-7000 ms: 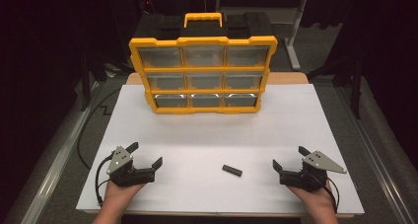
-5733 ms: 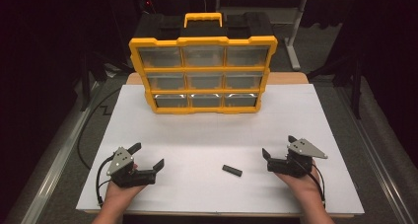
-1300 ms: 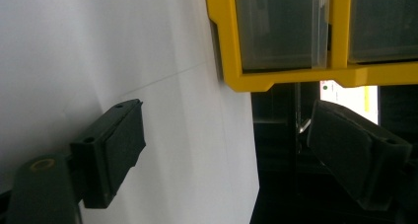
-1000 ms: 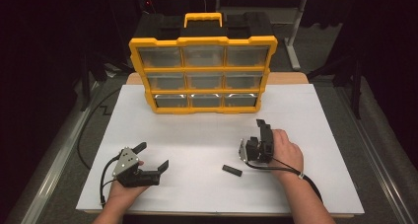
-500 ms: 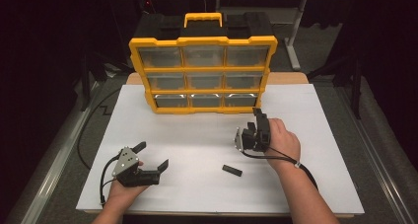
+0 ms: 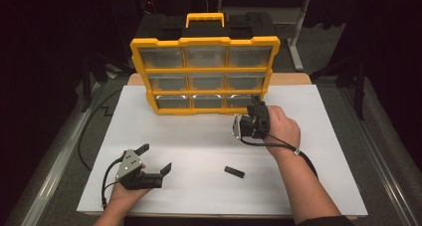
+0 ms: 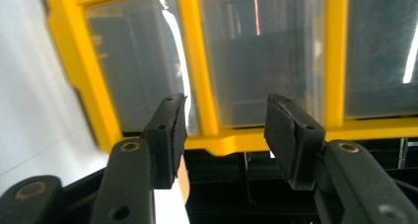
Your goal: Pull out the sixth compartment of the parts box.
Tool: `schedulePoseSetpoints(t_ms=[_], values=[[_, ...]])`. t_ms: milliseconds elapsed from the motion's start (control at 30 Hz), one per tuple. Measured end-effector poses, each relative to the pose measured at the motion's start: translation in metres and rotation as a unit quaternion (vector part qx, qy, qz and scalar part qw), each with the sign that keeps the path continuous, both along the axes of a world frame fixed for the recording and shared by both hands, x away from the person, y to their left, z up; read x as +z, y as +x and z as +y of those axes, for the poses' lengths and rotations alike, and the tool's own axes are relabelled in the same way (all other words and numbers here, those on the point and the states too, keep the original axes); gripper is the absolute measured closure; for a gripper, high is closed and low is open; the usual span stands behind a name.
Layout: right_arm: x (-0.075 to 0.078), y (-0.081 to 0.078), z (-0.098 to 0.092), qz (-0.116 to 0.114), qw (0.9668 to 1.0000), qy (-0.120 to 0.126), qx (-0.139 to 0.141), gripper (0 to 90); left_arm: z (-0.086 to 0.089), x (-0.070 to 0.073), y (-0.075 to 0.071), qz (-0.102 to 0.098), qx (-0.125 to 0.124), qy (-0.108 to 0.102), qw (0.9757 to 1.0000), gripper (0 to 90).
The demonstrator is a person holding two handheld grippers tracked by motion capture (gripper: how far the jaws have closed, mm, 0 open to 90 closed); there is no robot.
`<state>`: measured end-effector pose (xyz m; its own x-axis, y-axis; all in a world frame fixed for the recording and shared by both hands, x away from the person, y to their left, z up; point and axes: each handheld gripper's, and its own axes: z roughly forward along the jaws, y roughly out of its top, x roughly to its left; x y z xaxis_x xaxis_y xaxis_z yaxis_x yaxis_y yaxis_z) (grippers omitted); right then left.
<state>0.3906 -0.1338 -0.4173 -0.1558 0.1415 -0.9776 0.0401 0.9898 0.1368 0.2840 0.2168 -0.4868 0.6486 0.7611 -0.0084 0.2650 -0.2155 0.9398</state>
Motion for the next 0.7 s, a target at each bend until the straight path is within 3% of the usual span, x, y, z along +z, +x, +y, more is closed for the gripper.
schedulePoseSetpoints(t_ms=[367, 433, 467, 700], values=[[0.023, 0.019, 0.009, -0.023, 0.9997, -0.007, 0.001, 60.3, 0.0, 0.0, 0.0, 0.001, -0.001, -0.001, 1.0, 0.3], [0.024, 0.02, 0.009, -0.023, 0.9997, 0.004, -0.002, 60.9, 0.0, 0.0, 0.0, 0.001, -0.001, 0.0, 1.0, 0.3], [0.03, 0.024, 0.011, -0.029, 0.9995, -0.008, -0.001, 62.6, 0.0, 0.0, 0.0, 0.002, -0.001, -0.001, 1.0, 0.3], [0.036, 0.035, 0.014, -0.037, 0.9993, -0.007, -0.003, 66.1, 0.0, 0.001, 0.0, 0.001, -0.002, -0.003, 1.0, 0.3]])
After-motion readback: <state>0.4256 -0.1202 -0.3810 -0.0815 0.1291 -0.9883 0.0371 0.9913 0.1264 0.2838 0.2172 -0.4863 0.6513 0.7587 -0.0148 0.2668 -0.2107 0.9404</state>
